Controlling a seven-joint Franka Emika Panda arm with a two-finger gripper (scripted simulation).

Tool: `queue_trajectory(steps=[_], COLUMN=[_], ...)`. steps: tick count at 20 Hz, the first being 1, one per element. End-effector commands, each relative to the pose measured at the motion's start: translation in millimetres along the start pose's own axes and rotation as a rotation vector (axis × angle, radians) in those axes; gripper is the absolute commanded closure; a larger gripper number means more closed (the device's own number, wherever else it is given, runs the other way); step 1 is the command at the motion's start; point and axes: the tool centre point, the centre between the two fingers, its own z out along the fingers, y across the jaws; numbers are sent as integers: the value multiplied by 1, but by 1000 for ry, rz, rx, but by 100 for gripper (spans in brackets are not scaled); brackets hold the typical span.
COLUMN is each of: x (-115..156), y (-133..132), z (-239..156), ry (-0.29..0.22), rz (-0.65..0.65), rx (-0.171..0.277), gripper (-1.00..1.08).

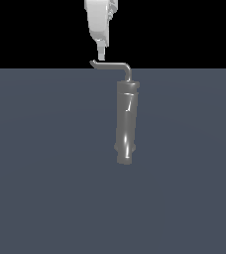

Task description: Turn on the faucet by rotating a designated handle.

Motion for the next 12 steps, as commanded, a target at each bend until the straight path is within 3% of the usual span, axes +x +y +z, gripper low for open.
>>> queue_trajectory(steps=[1, 12], x=[-2, -4], y=[-6, -16], z=[6, 17], ry=[10, 26], rz=[39, 101], rx=[5, 13], gripper=[108, 108])
